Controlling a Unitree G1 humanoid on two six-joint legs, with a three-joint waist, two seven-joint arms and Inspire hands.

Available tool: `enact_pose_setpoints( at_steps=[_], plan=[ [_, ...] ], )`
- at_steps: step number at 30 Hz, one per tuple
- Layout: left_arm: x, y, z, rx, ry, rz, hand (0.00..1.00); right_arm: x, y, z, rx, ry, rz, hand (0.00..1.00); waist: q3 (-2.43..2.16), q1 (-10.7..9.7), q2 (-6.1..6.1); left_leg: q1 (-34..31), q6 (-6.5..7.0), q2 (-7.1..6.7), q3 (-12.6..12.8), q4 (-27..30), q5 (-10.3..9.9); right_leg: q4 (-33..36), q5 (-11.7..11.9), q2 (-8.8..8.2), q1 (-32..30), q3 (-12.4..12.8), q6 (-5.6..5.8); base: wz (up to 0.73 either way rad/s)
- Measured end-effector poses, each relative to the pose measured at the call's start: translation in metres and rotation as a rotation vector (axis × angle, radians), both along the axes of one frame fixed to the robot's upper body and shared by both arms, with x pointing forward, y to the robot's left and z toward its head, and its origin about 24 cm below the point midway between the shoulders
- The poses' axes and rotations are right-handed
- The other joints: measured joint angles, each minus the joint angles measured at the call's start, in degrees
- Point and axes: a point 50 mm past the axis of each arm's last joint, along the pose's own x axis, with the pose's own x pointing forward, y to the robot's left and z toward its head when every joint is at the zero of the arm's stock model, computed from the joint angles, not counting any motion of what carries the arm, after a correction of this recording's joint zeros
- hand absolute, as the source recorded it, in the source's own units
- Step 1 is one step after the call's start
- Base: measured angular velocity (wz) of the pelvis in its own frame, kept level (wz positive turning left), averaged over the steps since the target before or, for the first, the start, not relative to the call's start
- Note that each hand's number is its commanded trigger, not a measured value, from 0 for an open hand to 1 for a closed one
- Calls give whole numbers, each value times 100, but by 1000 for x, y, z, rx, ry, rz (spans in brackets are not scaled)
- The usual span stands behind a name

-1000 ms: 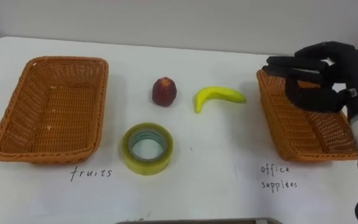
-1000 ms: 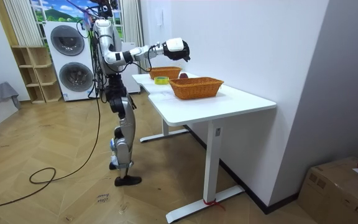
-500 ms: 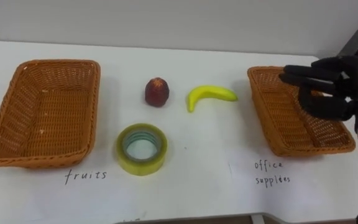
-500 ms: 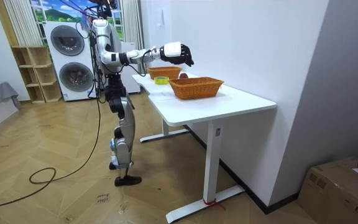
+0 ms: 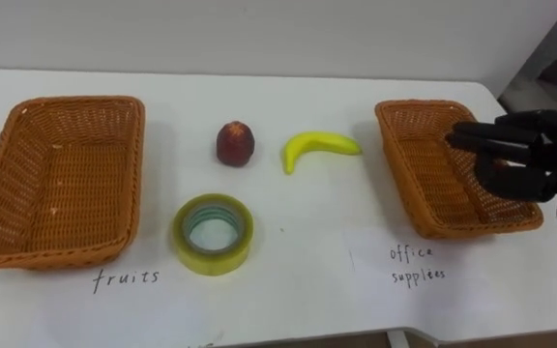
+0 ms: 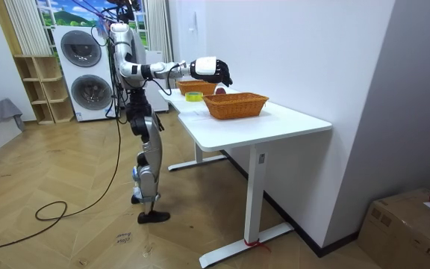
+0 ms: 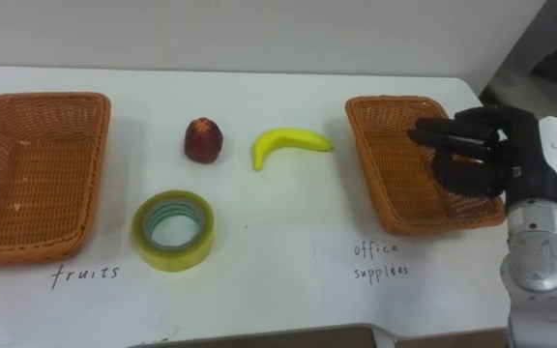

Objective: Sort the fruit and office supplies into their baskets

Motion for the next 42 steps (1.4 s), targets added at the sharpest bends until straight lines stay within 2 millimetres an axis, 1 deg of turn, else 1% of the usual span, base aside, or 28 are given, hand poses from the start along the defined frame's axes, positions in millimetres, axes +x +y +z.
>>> enact_pose_setpoints(
  at_steps=[7,10,12,14,21,22,23,24,34,37,42],
  plan=[
    [0,0,0,-2,0,-1,0,-3,-1,-4,7,17,3,100,3,-1,-2,-2,0,-1,-7,2,0,-11,0,-8,-4,-33,1,0],
    [1,0,0,-7,1,-2,0,-8,-1,-11,12,58,11,100,4,4,-3,-7,0,-2,-8,2,0,-11,-1,-9,-8,-34,2,0],
    [2,0,0,-5,3,-1,0,-9,-1,-19,19,106,14,100,4,0,-8,-27,0,-3,-13,5,0,-7,-2,-12,-4,-35,2,0],
    [4,0,0,-4,1,-1,0,-11,-1,-24,15,137,20,100,7,-7,-11,-32,0,-5,-16,6,0,-7,-2,-13,-10,-35,4,0],
    [4,0,0,-4,3,0,0,-11,0,-25,5,163,33,100,5,4,-38,-34,0,-5,-28,11,0,-5,-4,-11,-5,-33,5,0],
    [3,0,0,-5,4,0,0,-11,0,-25,3,166,35,73,3,15,-42,-34,0,-5,-26,11,0,-5,-4,-12,-4,-33,5,0],
    [3,0,0,-5,5,1,0,-11,0,-26,1,167,36,51,3,21,-43,-35,0,-6,-25,11,0,-5,-4,-12,-3,-33,5,0],
    [3,0,0,-6,5,1,0,-11,0,-26,1,168,37,0,4,28,-43,-35,0,-6,-23,11,0,-5,-4,-13,-3,-33,5,0],
    [3,0,0,-4,7,2,0,-11,1,-26,1,172,42,0,17,50,-53,-47,0,-6,-26,17,0,-8,-6,-15,-10,-33,7,0],
    [3,0,0,-4,9,3,0,-11,0,-25,-31,179,41,0,19,59,-52,-47,0,-4,-8,10,0,-6,-7,-11,-12,-27,7,0],
    [2,0,0,-4,12,4,0,-11,0,-25,-35,178,41,0,17,91,-51,-50,0,-3,-8,7,0,-6,-7,-9,-12,-31,7,0]
  ],
)
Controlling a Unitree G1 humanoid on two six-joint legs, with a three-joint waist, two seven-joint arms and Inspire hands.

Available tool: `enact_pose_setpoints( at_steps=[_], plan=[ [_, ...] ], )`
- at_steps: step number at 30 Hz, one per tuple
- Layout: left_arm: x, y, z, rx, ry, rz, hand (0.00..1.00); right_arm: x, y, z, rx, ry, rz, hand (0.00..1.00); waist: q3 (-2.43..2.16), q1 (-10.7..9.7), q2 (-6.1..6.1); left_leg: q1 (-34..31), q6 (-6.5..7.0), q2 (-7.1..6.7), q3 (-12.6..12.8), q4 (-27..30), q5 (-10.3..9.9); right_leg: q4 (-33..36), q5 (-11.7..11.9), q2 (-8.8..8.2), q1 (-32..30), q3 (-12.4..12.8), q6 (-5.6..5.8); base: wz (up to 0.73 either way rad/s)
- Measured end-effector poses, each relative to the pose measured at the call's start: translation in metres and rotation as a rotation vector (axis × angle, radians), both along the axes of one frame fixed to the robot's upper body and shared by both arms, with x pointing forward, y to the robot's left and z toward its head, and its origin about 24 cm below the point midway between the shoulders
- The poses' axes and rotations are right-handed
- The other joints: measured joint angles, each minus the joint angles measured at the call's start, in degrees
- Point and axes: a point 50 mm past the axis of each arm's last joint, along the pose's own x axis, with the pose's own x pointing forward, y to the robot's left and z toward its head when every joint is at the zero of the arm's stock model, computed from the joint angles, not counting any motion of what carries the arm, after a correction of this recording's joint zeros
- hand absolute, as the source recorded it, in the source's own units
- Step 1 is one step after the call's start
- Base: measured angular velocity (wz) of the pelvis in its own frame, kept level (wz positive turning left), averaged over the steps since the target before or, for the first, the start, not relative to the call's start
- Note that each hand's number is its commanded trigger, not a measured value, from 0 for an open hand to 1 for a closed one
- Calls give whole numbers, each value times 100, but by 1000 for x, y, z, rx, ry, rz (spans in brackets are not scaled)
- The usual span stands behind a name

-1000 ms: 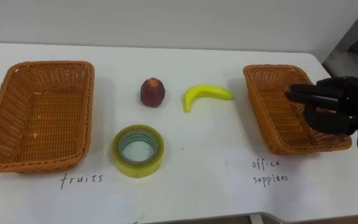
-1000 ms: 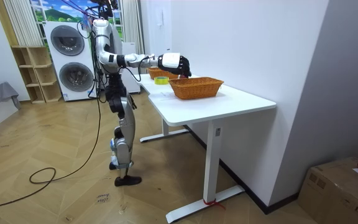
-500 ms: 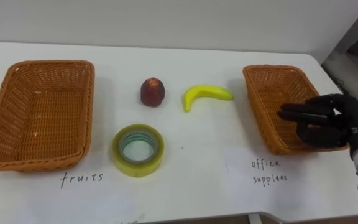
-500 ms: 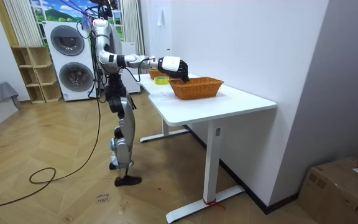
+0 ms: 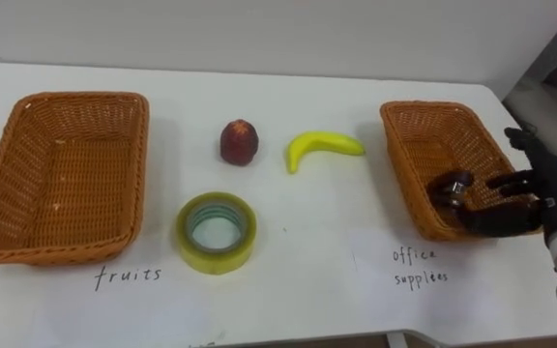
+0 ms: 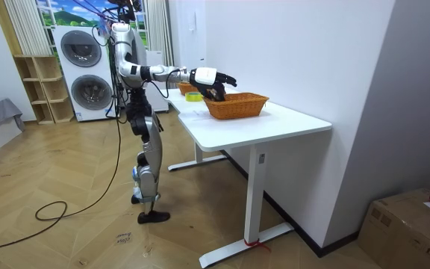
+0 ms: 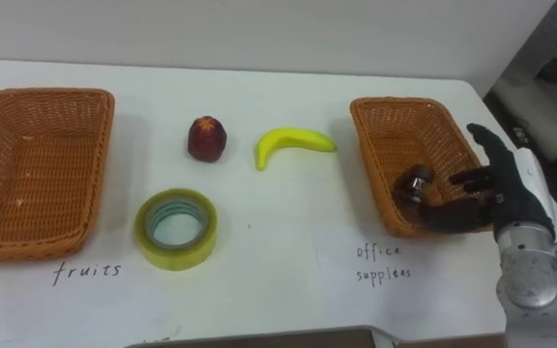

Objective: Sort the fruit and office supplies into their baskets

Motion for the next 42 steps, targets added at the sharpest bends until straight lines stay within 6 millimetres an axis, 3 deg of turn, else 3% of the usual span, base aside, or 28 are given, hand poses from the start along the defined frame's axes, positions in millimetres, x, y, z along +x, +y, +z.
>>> enact_pose_setpoints(
  at_steps=[32,42],
  plan=[
    [3,0,0,1,-9,-2,0,1,0,1,8,-9,-6,0,-9,61,-44,-1,0,-1,-14,10,0,10,0,-4,-2,-6,0,0],
    [11,-2,-1,5,-23,-32,0,13,18,37,67,-200,64,0,16,101,-12,-26,0,-3,-24,30,0,11,0,0,-2,2,-1,0]
  ],
)
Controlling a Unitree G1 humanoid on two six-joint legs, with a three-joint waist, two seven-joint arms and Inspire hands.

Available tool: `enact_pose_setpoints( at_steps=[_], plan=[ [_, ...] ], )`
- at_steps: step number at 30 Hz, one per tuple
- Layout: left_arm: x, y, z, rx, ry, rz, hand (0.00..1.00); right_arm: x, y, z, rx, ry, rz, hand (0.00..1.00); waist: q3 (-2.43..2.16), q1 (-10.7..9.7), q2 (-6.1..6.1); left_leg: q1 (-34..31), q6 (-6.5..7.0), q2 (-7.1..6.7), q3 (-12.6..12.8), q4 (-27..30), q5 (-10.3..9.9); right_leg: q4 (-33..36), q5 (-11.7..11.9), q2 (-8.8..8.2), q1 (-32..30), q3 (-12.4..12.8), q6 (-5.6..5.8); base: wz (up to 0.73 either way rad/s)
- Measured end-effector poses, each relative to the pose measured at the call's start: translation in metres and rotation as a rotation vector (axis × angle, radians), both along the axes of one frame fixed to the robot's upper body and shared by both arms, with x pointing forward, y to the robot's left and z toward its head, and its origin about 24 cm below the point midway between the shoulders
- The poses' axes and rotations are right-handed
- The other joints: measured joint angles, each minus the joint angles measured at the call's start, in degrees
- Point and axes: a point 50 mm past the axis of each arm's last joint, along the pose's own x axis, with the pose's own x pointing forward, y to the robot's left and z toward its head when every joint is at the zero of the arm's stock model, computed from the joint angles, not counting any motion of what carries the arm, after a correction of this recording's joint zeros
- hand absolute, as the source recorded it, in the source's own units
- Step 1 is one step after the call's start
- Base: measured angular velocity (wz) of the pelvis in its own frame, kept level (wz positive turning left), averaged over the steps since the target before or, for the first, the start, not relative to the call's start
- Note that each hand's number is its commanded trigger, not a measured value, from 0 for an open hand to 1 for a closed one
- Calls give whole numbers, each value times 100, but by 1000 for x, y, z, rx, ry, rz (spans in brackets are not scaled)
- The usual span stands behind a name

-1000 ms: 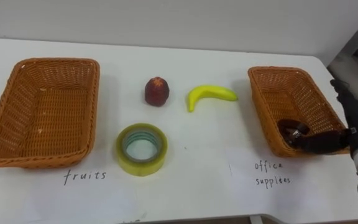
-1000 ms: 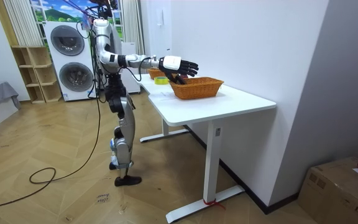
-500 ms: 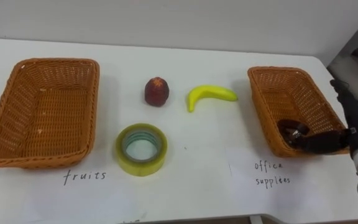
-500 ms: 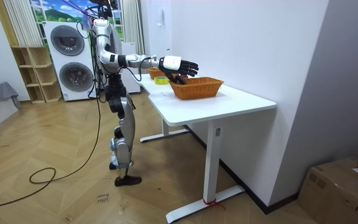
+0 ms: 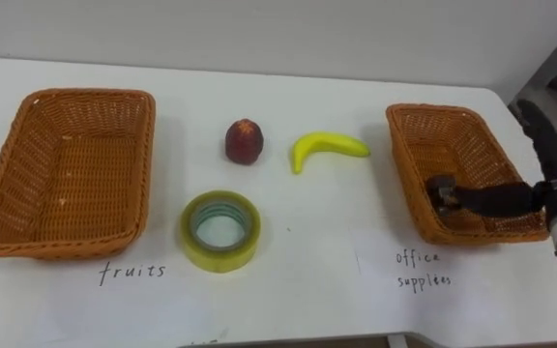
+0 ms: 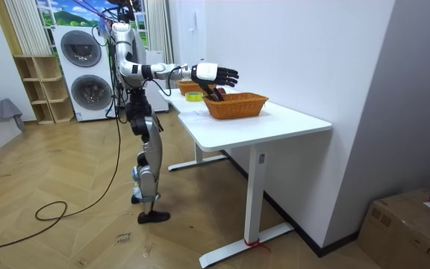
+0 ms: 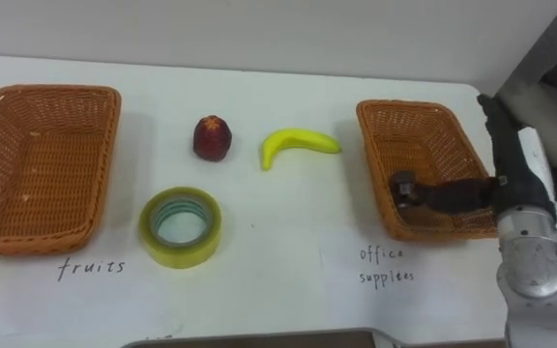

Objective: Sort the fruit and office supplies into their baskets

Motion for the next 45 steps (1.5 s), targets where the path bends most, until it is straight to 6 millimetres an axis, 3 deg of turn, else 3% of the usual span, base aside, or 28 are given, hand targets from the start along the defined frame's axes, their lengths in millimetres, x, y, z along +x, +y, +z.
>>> enact_pose_setpoints(
  at_steps=[8,12,17,19,25,32,37,41,45],
  plan=[
    [9,-2,0,0,-27,-22,0,10,21,41,35,-209,92,0,19,2,29,-11,0,3,-15,-10,0,-6,0,2,1,-37,0,0],
    [13,-2,-1,-1,-30,-25,0,12,32,56,32,-289,122,0,23,120,54,-9,0,7,-14,-20,0,-1,1,3,-7,-47,-1,0],
    [15,-3,-1,1,-37,-28,0,18,47,65,51,-325,194,0,-15,160,91,-10,0,8,-15,-28,-1,2,2,2,-12,-48,-2,0],
    [18,-3,-1,2,-46,-31,0,21,51,69,56,-344,213,0,-21,267,95,-18,0,5,-23,-17,-1,3,3,-2,-9,-63,-2,2],
    [19,-3,0,3,-47,-36,0,24,59,70,53,-343,243,0,-22,352,110,-21,-1,8,-140,5,0,-5,3,-12,50,-192,-2,10],
    [26,-6,-1,-12,-58,-49,0,29,85,67,8,-311,360,0,8,471,146,-21,0,3,-184,-11,0,-10,3,-27,80,-246,-2,3],
    [37,-9,0,-19,-77,-79,0,33,103,71,8,-302,454,0,1,576,135,-27,-1,0,-215,-19,0,-13,3,-30,84,-282,-2,3],
    [40,-11,0,-19,-81,-91,0,34,111,70,0,-282,496,0,-36,658,72,-62,-1,0,-298,-20,0,-22,3,-32,82,-358,-2,8],
    [40,-11,0,-18,-77,-88,0,34,119,63,7,-251,526,0,-26,787,44,-68,0,-1,-317,5,2,-36,3,-39,82,-409,-2,4]
  ],
)
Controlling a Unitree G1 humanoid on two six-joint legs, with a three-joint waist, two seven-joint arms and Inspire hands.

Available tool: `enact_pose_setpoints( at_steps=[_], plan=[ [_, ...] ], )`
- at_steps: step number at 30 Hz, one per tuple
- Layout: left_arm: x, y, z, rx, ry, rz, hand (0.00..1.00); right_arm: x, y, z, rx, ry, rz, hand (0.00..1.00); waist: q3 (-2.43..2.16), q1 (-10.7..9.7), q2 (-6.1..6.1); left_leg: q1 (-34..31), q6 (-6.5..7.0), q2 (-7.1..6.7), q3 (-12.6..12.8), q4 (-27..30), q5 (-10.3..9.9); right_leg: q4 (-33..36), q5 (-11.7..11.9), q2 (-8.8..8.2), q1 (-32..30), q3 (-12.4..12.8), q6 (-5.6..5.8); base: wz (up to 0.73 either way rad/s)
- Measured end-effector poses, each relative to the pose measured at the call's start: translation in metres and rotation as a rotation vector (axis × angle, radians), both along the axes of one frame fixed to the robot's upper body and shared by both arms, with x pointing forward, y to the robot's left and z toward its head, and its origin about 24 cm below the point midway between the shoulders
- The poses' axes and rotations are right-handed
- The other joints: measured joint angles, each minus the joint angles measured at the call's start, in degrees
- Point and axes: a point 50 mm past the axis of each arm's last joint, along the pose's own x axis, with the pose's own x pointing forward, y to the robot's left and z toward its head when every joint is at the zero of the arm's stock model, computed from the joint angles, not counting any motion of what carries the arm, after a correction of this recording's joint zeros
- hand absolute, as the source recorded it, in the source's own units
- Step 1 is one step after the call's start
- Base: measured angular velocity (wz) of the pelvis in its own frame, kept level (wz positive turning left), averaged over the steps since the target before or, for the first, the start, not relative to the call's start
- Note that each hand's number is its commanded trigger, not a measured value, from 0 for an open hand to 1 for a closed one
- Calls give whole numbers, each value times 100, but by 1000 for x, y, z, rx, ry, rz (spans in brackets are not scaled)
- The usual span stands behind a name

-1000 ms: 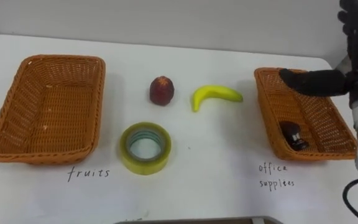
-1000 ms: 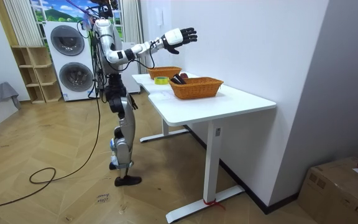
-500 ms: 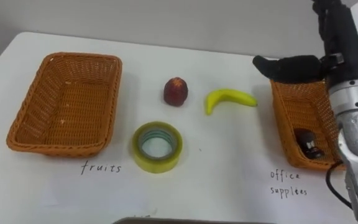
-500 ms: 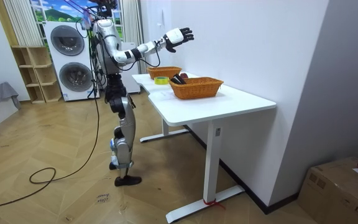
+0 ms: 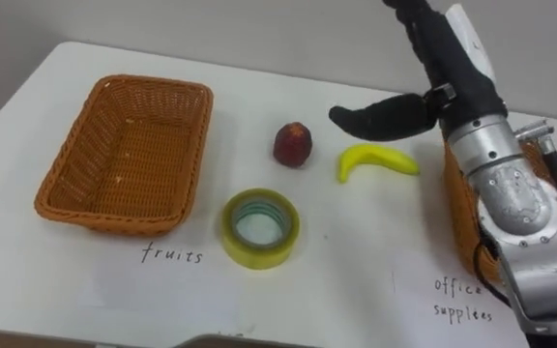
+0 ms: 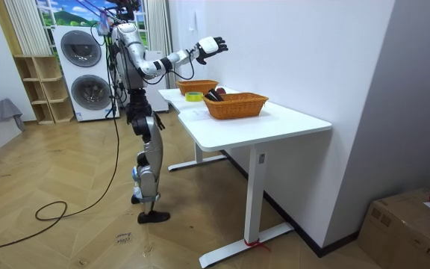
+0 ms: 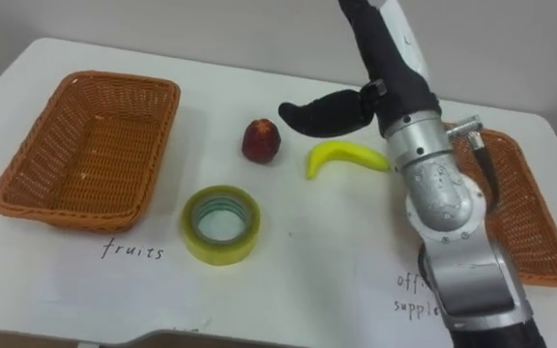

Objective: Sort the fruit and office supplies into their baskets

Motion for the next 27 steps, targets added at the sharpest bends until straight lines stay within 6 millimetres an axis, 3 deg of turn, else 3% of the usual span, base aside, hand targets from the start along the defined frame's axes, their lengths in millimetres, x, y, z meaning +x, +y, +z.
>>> enact_pose_setpoints(
  at_steps=[6,13,19,22,27],
  plan=[
    [7,-2,1,0,-15,-18,0,4,16,-30,-35,119,41,0,7,130,-34,-77,7,-15,-25,1,4,-68,0,-26,-14,-97,0,3],
    [12,-5,1,-7,-30,-26,0,2,35,-46,-88,175,103,0,13,291,-34,-94,14,-24,-24,7,12,-66,0,-35,-38,-78,1,0],
    [12,-5,1,-7,-29,-26,0,0,44,-53,-168,202,124,0,41,445,-81,-119,24,-33,-49,21,17,-66,0,-62,-42,-97,1,2],
    [12,-6,1,-6,-23,-23,0,0,45,-54,-171,201,123,0,68,456,-106,-151,24,-39,-76,44,19,-66,0,-63,-45,-110,1,7],
    [11,-10,0,-11,-8,-37,0,1,49,-57,-156,223,121,0,71,450,-108,-180,24,-48,-141,12,19,-61,0,-65,-54,-199,1,5]
  ],
)
